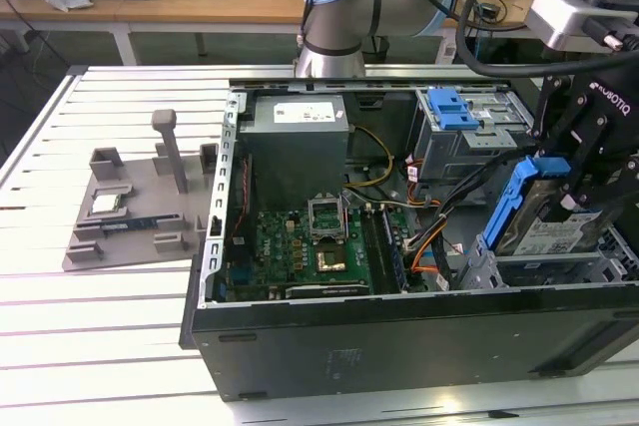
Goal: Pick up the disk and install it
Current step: 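Insert the disk into the insertion slot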
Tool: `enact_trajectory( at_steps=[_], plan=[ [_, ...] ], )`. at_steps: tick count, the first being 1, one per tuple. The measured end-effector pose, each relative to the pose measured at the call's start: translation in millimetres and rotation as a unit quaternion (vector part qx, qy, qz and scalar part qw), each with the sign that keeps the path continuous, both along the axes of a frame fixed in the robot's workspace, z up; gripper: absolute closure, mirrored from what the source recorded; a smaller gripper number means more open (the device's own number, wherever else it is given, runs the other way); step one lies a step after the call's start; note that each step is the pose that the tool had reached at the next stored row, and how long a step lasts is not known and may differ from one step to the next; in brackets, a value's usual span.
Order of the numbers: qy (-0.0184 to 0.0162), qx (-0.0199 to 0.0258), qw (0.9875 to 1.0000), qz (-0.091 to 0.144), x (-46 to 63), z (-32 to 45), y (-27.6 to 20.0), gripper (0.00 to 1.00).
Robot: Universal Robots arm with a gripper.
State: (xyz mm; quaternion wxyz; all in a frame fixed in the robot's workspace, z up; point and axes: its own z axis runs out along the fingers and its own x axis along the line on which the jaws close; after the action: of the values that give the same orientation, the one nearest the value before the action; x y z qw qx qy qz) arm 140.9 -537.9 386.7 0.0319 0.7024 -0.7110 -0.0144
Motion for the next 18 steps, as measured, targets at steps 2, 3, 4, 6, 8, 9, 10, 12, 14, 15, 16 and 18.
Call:
enact_trajectory(
  at_steps=[2,3,4,6,8,9,10,12,14,15,16,18],
  plan=[
    [0.0000,-0.0001,1.0000,0.000,0.0,0.0,0.0,0.62],
    [0.0000,-0.0001,1.0000,0.000,0.0,0.0,0.0,0.56],
    [0.0000,0.0001,1.0000,0.000,0.0,-0.2,0.0,0.56],
    [0.0000,0.0000,1.0000,0.000,0.0,-0.2,0.0,0.49],
    [0.0000,0.0000,1.0000,0.000,0.0,-0.3,0.0,0.49],
    [0.0000,0.0000,1.0000,0.000,0.0,-0.4,0.0,0.51],
    [0.0000,0.0000,1.0000,0.000,0.0,-0.4,0.0,0.58],
    [0.0000,0.0000,1.0000,0.000,0.0,-0.4,0.0,0.64],
    [0.0000,0.0000,1.0000,0.000,0.0,-0.5,0.0,0.76],
    [0.0000,0.0001,1.0000,0.000,0.0,-0.5,0.0,0.82],
    [0.0000,0.0000,1.0000,0.000,0.0,-0.5,0.0,0.88],
    [0.0000,0.0000,1.0000,0.000,0.0,-0.6,0.0,0.89]
  ],
)
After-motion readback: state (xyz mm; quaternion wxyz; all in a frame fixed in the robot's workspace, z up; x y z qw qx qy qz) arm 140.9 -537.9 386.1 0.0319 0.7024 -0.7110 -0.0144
